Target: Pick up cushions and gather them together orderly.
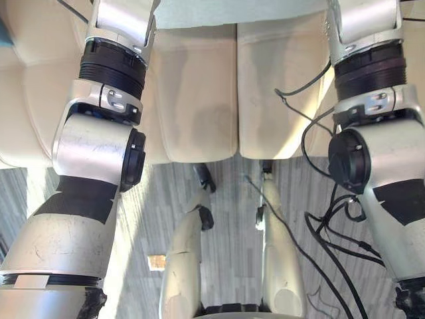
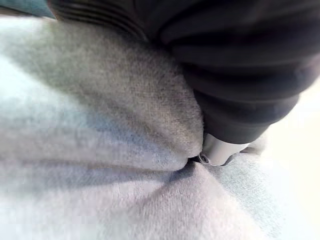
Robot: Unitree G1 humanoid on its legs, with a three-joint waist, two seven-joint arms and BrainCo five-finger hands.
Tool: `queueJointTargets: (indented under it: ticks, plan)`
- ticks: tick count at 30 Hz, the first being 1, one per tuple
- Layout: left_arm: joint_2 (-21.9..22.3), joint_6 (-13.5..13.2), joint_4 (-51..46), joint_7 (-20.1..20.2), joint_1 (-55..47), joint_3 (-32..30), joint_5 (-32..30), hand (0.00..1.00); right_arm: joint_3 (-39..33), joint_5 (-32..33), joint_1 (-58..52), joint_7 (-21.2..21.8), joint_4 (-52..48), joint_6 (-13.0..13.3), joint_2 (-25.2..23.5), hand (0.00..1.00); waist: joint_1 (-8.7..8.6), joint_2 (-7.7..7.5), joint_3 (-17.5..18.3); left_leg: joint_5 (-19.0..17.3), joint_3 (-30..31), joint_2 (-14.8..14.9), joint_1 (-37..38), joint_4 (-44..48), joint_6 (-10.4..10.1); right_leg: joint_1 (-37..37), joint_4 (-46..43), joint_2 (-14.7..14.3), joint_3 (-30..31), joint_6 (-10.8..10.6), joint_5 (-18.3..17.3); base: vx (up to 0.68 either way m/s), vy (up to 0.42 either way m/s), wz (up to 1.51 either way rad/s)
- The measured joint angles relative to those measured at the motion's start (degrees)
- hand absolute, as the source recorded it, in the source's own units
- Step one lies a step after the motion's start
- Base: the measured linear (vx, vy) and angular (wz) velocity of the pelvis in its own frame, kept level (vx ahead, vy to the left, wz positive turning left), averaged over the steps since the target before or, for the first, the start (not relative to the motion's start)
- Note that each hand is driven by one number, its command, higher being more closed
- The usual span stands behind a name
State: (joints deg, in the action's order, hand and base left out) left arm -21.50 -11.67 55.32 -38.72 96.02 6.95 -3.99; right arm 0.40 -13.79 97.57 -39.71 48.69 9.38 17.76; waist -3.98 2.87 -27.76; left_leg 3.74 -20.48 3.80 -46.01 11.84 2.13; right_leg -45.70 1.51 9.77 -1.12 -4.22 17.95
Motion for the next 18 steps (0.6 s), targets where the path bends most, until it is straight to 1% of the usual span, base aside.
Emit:
queueJointTargets:
  ticks: [4,5,7,8,10,11,15,16,18]
  plan:
    - [-0.07,-1.32,-0.04,0.02,-0.06,-1.51,1.12,0.00,0.33,0.27,0.02,0.34,0.01,0.32,1.68,0.00,0.38,0.04,-0.59,-0.03,-0.18,0.14,-0.68,0.10,-0.03,-0.78,0.00,-0.03,0.58,-0.01,0.02,0.00,0.006,-0.01]
    - [-0.07,-1.60,-0.05,0.13,-0.39,-2.68,1.16,0.00,0.32,0.31,0.01,0.81,0.01,0.32,1.95,0.00,0.36,0.03,-0.59,-0.05,-0.19,0.23,-0.81,0.21,-0.05,-0.86,-0.01,-0.10,0.85,-0.02,0.02,0.00,0.000,0.00]
    - [-0.12,-2.14,-0.13,0.95,-1.41,-3.91,1.95,0.00,0.33,0.59,-0.01,1.15,-0.16,0.37,2.53,0.00,0.46,0.03,-0.59,-0.16,-0.26,0.43,-1.30,0.51,-0.16,-1.37,-0.20,-0.58,1.28,-0.03,0.03,-0.01,0.007,-0.02]
    - [-0.10,-2.36,-0.61,1.49,-2.50,-4.71,2.30,0.00,0.33,1.44,-0.30,1.22,-0.83,0.45,3.09,0.00,0.73,0.03,-0.59,-0.53,-0.35,0.77,-1.92,1.10,-0.65,-1.88,-0.35,-0.77,1.34,-0.03,0.03,-0.04,0.011,-0.05]
    - [-0.13,-2.56,-1.41,2.59,-4.72,-5.18,2.35,0.00,0.20,2.99,-1.65,1.44,-2.26,0.58,3.67,0.00,1.41,0.03,-0.58,-1.20,-0.42,1.74,-3.14,2.87,-0.58,-2.50,-0.63,-1.38,1.49,-0.03,0.03,-0.04,0.003,-0.11]
    - [-0.28,-2.57,-2.09,3.15,-6.04,-5.29,2.40,0.00,0.20,4.19,-2.81,2.05,-3.47,0.94,3.95,0.00,1.76,0.03,-0.59,-1.54,-0.44,2.33,-3.75,3.85,-0.74,-2.78,-0.87,-1.74,1.65,-0.03,0.03,-0.05,-0.005,-0.14]
    - [-2.40,-2.00,-3.39,5.28,-10.18,-5.57,4.14,0.00,0.07,9.85,-7.27,4.85,-6.10,1.33,5.57,0.00,1.98,0.03,-0.58,-2.80,-0.39,4.35,-4.85,7.03,-1.00,-3.07,-1.85,-2.94,2.06,-0.03,0.01,-0.06,-0.011,-0.14]
    - [-3.83,-1.91,-5.84,6.28,-11.77,-6.95,5.71,0.00,-0.07,12.50,-9.65,6.35,-9.72,1.40,7.60,0.00,2.11,0.02,-0.58,-3.03,-0.57,5.11,-5.49,7.92,-1.16,-4.03,-2.91,-3.46,2.54,-0.03,0.00,-0.07,-0.015,-0.17]
    - [-5.62,-1.92,-9.03,7.02,-13.21,-7.79,7.90,0.00,-0.19,15.79,-11.82,8.58,-13.51,1.55,9.75,0.00,2.13,0.02,-0.58,-3.23,-0.73,5.79,-6.25,9.09,-1.21,-4.68,-3.52,-3.83,2.79,-0.03,-0.01,-0.07,-0.022,-0.15]
